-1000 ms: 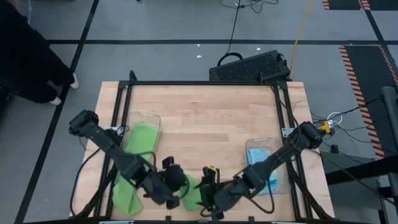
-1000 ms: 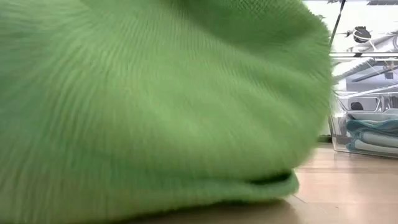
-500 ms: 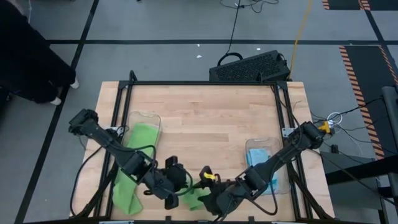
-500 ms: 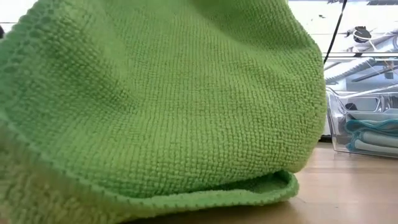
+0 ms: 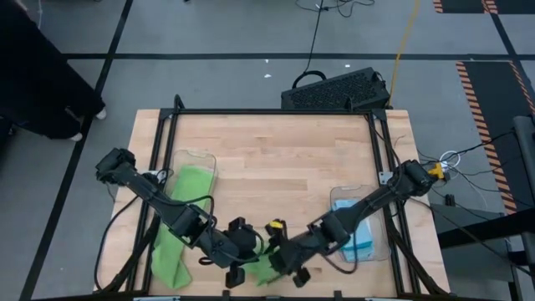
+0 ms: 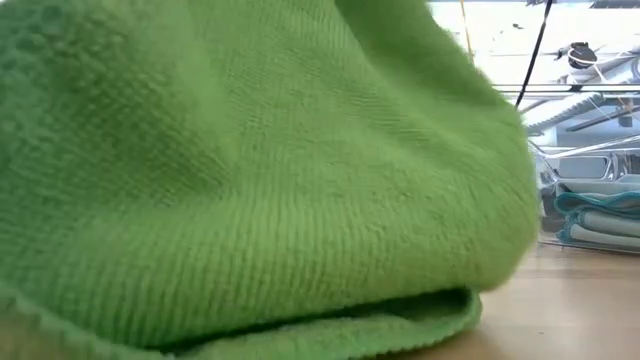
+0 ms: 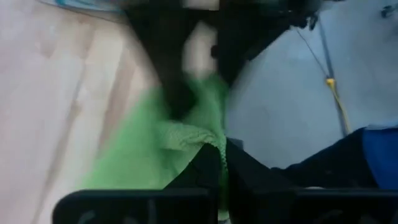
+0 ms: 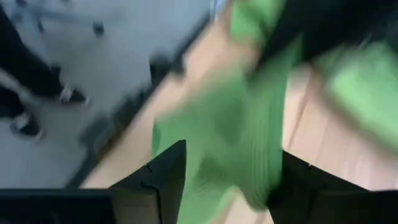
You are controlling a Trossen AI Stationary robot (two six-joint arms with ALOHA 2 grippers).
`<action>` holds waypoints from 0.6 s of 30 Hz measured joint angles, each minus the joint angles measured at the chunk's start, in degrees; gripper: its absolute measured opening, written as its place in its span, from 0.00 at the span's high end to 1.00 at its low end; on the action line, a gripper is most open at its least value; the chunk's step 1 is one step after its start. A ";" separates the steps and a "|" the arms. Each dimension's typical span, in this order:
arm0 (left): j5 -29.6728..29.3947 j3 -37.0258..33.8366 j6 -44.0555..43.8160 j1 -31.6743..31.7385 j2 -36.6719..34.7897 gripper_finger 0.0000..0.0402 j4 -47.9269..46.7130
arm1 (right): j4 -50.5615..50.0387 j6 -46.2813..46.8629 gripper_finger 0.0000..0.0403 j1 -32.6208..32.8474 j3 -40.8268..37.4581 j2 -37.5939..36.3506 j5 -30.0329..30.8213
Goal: Sort microfiber towel by color & place in baskets
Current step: Fold the right green microfiber towel
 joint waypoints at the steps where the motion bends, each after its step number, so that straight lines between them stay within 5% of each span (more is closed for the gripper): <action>1: 0.62 0.09 -0.32 0.00 0.39 0.97 0.33 | -2.41 1.30 0.57 -0.45 -0.11 0.12 -1.12; 7: 5.96 0.06 -2.74 -0.64 3.47 0.99 0.37 | -18.76 8.04 0.64 -2.06 -0.16 0.16 -2.13; 11: 9.22 0.06 -4.98 -1.61 5.53 0.97 0.86 | -23.71 16.32 0.66 -3.52 -3.03 0.14 -10.92; 14: 9.62 0.00 -6.19 -2.50 7.16 0.98 3.02 | -22.57 18.83 0.66 -3.70 -6.00 0.18 -17.61; 18: 9.63 0.00 -7.03 -3.13 9.75 0.99 9.36 | -11.57 16.35 0.65 -2.78 -9.69 0.20 -17.78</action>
